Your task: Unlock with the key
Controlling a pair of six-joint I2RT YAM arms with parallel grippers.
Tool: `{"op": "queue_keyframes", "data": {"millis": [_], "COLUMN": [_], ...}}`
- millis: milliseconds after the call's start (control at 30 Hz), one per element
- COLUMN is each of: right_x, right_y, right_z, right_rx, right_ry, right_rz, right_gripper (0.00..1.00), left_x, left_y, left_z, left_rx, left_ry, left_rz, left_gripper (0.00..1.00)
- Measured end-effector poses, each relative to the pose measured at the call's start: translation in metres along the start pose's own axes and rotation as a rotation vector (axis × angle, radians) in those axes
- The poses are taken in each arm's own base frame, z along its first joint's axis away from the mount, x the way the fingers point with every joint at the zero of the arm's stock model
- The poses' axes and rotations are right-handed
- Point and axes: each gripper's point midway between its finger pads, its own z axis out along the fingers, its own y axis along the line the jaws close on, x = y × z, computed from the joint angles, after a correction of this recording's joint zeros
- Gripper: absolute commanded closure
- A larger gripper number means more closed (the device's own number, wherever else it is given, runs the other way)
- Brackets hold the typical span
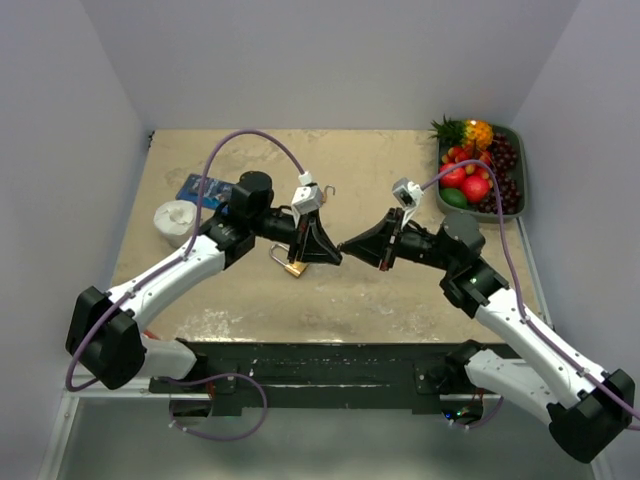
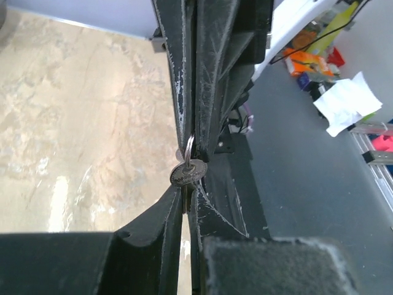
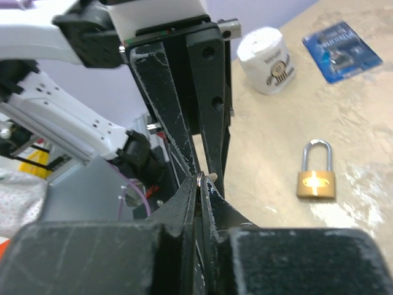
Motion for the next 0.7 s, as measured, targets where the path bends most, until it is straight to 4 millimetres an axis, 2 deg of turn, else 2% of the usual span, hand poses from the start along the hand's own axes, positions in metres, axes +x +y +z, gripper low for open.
{"op": "queue_keyframes", "data": {"millis": [33,67,167,267,467,700], "right_x": [0.002,0.005,0.016,0.019,0.028,0.044], "right_y": [-0.003,-0.006,-0.017,-0.024,-0.034,-0.051], "right_z": [-0.001,-0.002,-0.007,-0.013,-0.015,-0.005], "right_rx": [0.016,0.035,0.101,0.161,0.198,0.211], "right_ry": [0.012,0.028,0.093,0.142,0.202,0.233], "right_rz": [-0.002,-0.005,-0.01,-0.035,-0.053,-0.013], "right_gripper": [0.81,0.66,0.47,0.41,0.4,0.52], "left_x": [0.003,0.007,0.015,0.022,0.042,0.062], "left_y": [0.003,0.006,0.021,0.036,0.046,0.047], "left_z": [0.0,-0.001,-0.004,-0.008,-0.01,-0.002], "left_rx": [-0.016,-0.034,-0.122,-0.205,-0.281,-0.3], "left_ry": [0.013,0.03,0.072,0.115,0.208,0.304], "left_rz": [-0.001,-0.001,0.004,0.018,0.023,0.026], "left_gripper": [1.0,1.0,1.0,1.0,1.0,1.0]}}
